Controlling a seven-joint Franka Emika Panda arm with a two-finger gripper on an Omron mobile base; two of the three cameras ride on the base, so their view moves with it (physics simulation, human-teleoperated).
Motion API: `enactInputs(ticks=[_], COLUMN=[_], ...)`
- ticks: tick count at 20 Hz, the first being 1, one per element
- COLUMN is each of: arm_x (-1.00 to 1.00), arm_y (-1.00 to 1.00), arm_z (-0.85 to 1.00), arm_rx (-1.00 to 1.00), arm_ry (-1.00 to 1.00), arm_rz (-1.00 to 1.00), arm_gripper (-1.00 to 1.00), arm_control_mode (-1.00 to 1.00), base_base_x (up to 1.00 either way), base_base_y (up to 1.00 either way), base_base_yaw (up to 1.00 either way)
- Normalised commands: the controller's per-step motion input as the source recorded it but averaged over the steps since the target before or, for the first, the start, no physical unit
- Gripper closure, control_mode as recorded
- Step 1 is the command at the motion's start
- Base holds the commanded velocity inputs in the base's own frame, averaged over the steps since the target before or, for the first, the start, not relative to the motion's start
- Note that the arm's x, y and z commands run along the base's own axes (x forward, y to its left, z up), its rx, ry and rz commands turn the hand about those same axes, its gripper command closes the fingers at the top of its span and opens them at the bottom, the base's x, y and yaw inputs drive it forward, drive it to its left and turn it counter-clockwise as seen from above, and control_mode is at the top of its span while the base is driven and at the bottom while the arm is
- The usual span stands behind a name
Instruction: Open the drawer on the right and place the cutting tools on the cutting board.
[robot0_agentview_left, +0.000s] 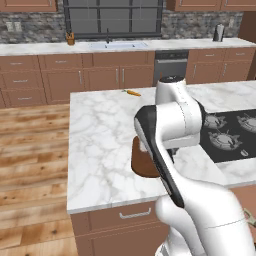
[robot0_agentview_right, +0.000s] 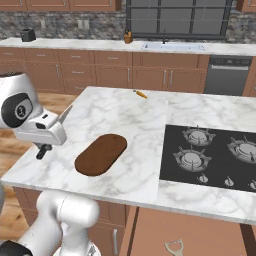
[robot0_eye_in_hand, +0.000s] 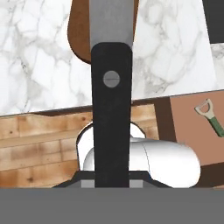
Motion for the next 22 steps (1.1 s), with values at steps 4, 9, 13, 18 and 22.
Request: enactInputs(ticks=[4, 9, 13, 18, 22], arm_x=[0.56, 0.42, 0.24, 0.04, 0.04], arm_y=[0.42, 0.14, 0.00, 0.00, 0.00], arm_z=[-0.01, -0.12, -0.26, -0.35, -0.33], arm_rx=[-0.06, -0.01, 0.00, 0.00, 0.00], arm_ry=[-0.06, -0.07, -0.11, -0.15, -0.11], arm_rz=[-0.02, -0.02, -0.02, -0.03, -0.03], arm_gripper=[1.00, 1.00, 1.00, 1.00, 1.00], arm_control_mode=[-1.00, -1.00, -1.00, -1.00, -1.00], base_base_x=[0.00, 0.00, 0.00, 0.00, 0.00], base_base_y=[0.00, 0.00, 0.00, 0.00, 0.00], base_base_yaw=[0.00, 0.00, 0.00, 0.00, 0.00])
